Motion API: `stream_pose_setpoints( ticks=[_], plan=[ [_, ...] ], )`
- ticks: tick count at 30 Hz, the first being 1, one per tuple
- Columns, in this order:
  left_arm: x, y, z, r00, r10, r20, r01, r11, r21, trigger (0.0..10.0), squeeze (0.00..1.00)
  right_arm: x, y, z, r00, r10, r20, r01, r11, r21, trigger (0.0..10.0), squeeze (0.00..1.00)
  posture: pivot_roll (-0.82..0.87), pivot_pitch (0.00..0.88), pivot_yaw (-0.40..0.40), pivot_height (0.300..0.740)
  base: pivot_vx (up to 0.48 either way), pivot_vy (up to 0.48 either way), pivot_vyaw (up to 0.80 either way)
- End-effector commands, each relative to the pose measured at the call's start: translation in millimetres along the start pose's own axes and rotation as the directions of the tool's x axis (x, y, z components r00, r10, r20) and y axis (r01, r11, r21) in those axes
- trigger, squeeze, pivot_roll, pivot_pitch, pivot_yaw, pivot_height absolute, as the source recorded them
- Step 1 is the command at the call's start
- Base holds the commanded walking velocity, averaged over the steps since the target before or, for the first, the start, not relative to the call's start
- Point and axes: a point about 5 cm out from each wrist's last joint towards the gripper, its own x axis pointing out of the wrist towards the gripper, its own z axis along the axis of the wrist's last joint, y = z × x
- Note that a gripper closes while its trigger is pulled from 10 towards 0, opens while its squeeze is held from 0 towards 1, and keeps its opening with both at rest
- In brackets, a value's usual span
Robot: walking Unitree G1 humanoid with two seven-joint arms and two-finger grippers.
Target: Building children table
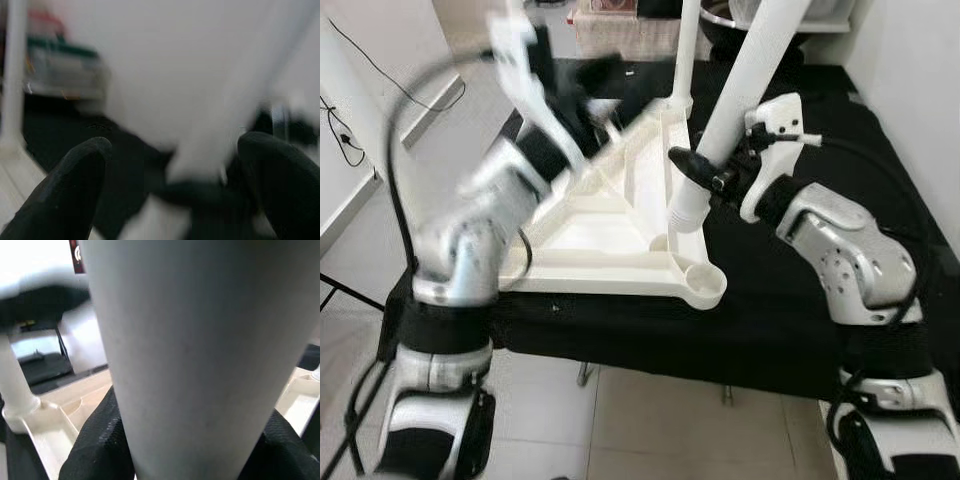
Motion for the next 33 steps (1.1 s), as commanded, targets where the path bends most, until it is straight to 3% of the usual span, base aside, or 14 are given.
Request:
stream_pose_setpoints(
  ticks=[1,4,9,10,11,12,13,15,19,23,27,28,29,33],
  plan=[
    [-11.0,-16.2,-18.5,0.997,-0.037,-0.075,0.036,0.999,-0.013,10.0,0.0,-3.3,-7.4,-0.3,1.0,-0.009,-0.013,0.008,1.0,-0.03,0.0,0.0,0.03,0.199,-0.001,0.74,0.0,0.0,0.0],
    [-29.3,-25.2,-34.9,0.992,-0.01,-0.124,0.002,0.998,-0.059,10.0,0.0,-8.0,-24.8,1.4,0.997,-0.073,-0.03,0.071,0.996,-0.058,0.0,0.0,0.04,0.212,-0.001,0.74,0.0,0.0,0.0],
    [-46.7,-36.2,-46.8,0.987,0.022,-0.162,-0.038,0.995,-0.097,10.0,0.0,-11.5,-37.8,3.2,0.992,-0.118,-0.045,0.114,0.99,-0.089,0.0,0.0,0.04,0.225,0.0,0.74,0.0,0.0,0.0],
    [-51.9,-40.7,-51.2,0.984,0.032,-0.174,-0.052,0.993,-0.11,10.0,0.0,-12.2,-40.2,3.1,0.991,-0.121,-0.054,0.116,0.989,-0.091,1.2,0.0,0.04,0.228,0.001,0.74,0.0,0.0,0.0],
    [-56.1,-45.1,-55.0,0.982,0.04,-0.184,-0.063,0.991,-0.121,10.0,0.0,-12.6,-41.7,2.7,0.991,-0.118,-0.062,0.113,0.99,-0.089,1.2,0.0,0.04,0.228,0.001,0.74,0.0,0.0,0.0],
    [-59.3,-50.1,-58.6,0.979,0.034,-0.201,-0.059,0.991,-0.117,10.0,0.0,-13.2,-41.2,3.0,0.993,-0.098,-0.063,0.094,0.993,-0.068,7.6,0.0,0.04,0.232,-0.003,0.74,0.0,0.0,0.0],
    [-59.3,-50.1,-58.6,0.979,0.034,-0.201,-0.059,0.991,-0.117,10.0,0.0,-13.2,-41.2,3.0,0.993,-0.098,-0.063,0.094,0.993,-0.068,7.6,0.0,0.04,0.232,-0.003,0.74,0.0,0.0,0.0],
    [-66.9,-59.1,-66.7,0.972,0.037,-0.231,-0.066,0.991,-0.117,10.0,0.0,-15.4,-34.1,1.3,0.997,0.0,-0.081,0.0,1.0,-0.004,10.0,0.0,0.04,0.232,-0.003,0.74,0.0,0.0,0.0],
    [-83.4,-72.4,-83.6,0.947,0.071,-0.313,-0.097,0.993,-0.069,10.0,0.0,-17.7,-18.8,-5.7,0.985,0.151,-0.087,-0.143,0.985,0.092,10.0,0.0,0.04,0.231,-0.003,0.74,0.0,0.0,0.0],
    [-93.0,-76.0,-91.8,0.927,0.108,-0.359,-0.125,0.992,-0.023,10.0,0.0,-17.6,-9.4,-15.8,0.968,0.212,-0.137,-0.202,0.976,0.079,10.0,0.0,0.04,0.23,-0.003,0.74,0.0,0.0,0.0],
    [-108.4,-81.3,-101.5,0.884,0.162,-0.439,-0.116,0.985,0.129,10.0,0.0,-17.3,-1.1,-22.1,0.948,0.28,-0.148,-0.269,0.959,0.09,10.0,0.0,0.04,0.23,0.0,0.74,0.0,0.0,0.0],
    [-108.4,-81.3,-101.5,0.884,0.162,-0.439,-0.116,0.985,0.129,10.0,0.0,-17.3,-1.1,-22.1,0.948,0.28,-0.148,-0.269,0.959,0.09,10.0,0.0,0.04,0.23,0.0,0.74,0.0,0.0,0.0],
    [-113.0,-80.8,-103.4,0.87,0.201,-0.45,-0.127,0.974,0.19,10.0,0.0,-19.2,1.9,-23.1,0.938,0.311,-0.156,-0.299,0.95,0.096,10.0,0.0,0.04,0.236,0.003,0.74,0.0,0.0,0.0],
    [-118.5,-79.0,-105.4,0.852,0.251,-0.458,-0.143,0.955,0.258,10.0,0.0,-22.6,5.1,-24.6,0.924,0.345,-0.166,-0.33,0.938,0.109,10.0,0.0,0.04,0.241,0.005,0.74,0.0,0.0,0.0]
  ],
)
